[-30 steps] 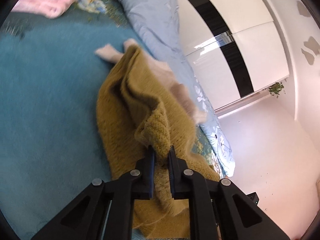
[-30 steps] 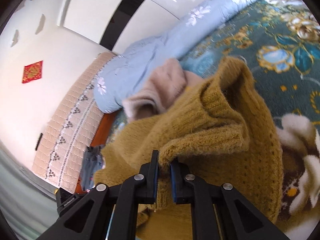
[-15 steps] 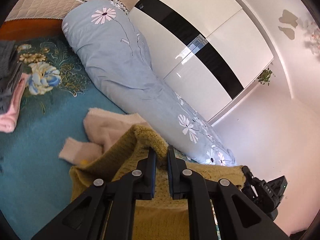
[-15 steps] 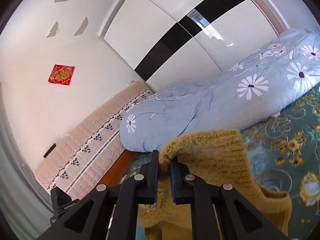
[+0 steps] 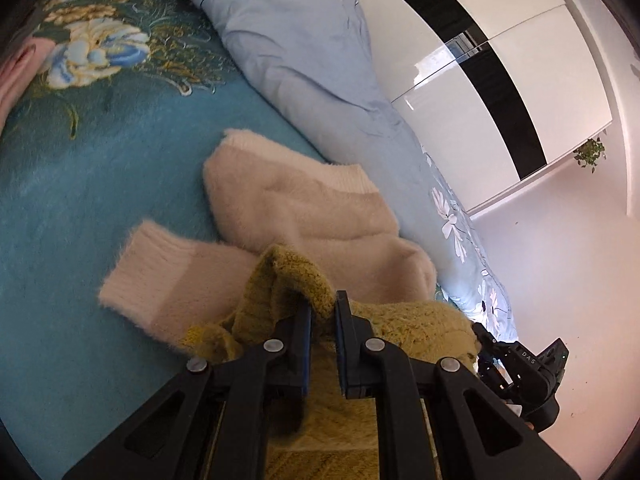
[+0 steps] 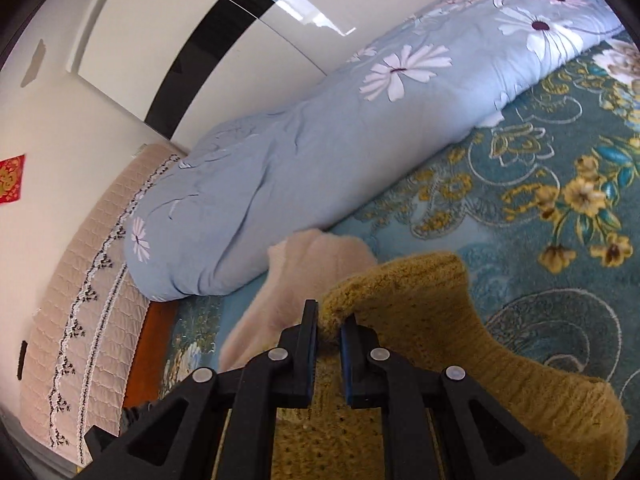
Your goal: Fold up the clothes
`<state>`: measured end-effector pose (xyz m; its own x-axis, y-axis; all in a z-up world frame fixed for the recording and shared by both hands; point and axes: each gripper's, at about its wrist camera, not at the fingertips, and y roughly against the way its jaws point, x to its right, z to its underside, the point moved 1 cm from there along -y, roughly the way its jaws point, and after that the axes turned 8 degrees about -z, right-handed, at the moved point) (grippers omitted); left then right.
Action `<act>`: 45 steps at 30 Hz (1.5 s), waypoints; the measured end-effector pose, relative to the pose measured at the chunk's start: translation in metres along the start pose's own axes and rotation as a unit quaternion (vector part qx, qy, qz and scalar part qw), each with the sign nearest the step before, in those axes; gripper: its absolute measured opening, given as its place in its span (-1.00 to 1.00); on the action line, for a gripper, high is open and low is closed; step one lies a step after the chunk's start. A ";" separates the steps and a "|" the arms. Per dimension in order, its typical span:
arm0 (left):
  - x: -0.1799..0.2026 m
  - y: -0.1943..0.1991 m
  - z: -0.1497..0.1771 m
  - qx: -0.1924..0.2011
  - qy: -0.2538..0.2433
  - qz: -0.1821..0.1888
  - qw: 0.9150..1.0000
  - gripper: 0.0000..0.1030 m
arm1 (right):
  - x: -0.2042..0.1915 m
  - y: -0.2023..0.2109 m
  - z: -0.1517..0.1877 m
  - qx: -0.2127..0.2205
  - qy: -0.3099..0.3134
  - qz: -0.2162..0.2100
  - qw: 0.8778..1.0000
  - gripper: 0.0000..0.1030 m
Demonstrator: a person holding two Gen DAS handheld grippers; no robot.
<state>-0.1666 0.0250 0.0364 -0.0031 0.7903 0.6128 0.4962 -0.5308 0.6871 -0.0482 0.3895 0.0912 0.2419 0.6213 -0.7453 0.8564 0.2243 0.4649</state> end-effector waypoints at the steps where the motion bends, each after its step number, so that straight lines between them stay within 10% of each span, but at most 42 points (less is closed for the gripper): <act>1: -0.004 -0.001 0.002 -0.005 0.007 0.005 1.000 -0.77 | 0.004 -0.003 0.002 -0.005 -0.002 0.001 1.000 -0.77; 11: -0.005 0.047 0.019 -0.019 0.019 0.021 0.999 -0.11 | 0.000 0.053 0.001 0.017 0.002 -0.027 0.999 -0.02; 29: -0.085 0.092 0.152 -0.071 0.053 -0.048 0.995 -0.07 | 0.125 0.217 0.125 -0.058 -0.058 0.065 0.995 0.01; 35: -0.096 0.108 0.183 -0.056 0.089 0.017 0.994 -0.06 | 0.132 0.222 0.140 -0.059 -0.063 0.055 0.995 0.01; 40: -0.098 0.118 0.195 -0.036 0.088 0.022 0.995 -0.01 | 0.127 0.207 0.149 -0.106 -0.066 -0.006 0.992 0.01; 45: -0.101 0.114 0.200 -0.040 0.111 0.014 0.993 -0.01 | 0.108 0.197 0.153 -0.125 0.005 0.030 0.992 -0.19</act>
<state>0.0639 -0.0541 -0.0247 -0.1861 0.6924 0.6971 0.4276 -0.5817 0.6919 0.2167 0.3857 0.0295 0.2838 0.6459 -0.7087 0.7002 0.3654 0.6134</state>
